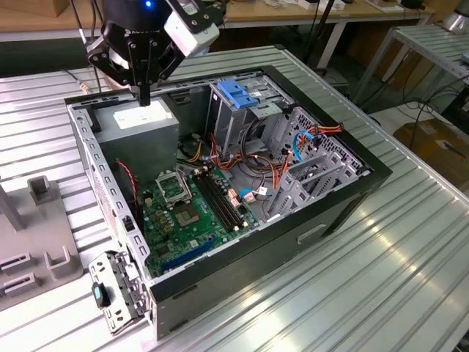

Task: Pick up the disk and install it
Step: 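Reach for the disk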

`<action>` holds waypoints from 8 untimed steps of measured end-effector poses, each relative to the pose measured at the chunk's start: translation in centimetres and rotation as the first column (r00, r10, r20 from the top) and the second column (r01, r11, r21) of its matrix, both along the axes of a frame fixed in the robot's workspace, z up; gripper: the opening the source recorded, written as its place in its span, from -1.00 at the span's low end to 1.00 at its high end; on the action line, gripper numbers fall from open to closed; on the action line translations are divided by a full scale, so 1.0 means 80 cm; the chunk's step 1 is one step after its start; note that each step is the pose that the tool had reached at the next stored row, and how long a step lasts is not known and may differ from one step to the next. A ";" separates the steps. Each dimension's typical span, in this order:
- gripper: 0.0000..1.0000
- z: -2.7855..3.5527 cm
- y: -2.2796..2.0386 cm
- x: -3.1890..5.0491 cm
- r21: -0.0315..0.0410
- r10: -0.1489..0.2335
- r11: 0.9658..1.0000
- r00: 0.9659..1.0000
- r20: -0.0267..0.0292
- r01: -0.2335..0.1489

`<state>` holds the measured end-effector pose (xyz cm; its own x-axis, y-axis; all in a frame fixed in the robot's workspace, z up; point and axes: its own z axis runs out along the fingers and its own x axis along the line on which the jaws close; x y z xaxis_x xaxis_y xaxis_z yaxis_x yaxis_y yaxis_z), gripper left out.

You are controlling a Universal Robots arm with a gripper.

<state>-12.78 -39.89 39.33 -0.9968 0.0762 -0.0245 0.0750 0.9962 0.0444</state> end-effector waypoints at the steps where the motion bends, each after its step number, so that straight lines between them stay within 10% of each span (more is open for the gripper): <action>1: -0.79 0.0000 0.0000 -0.001 0.000 0.000 1.000 1.000 0.000 0.000; 8: -0.79 0.0000 0.0000 -0.002 0.000 0.000 1.000 1.000 0.000 0.000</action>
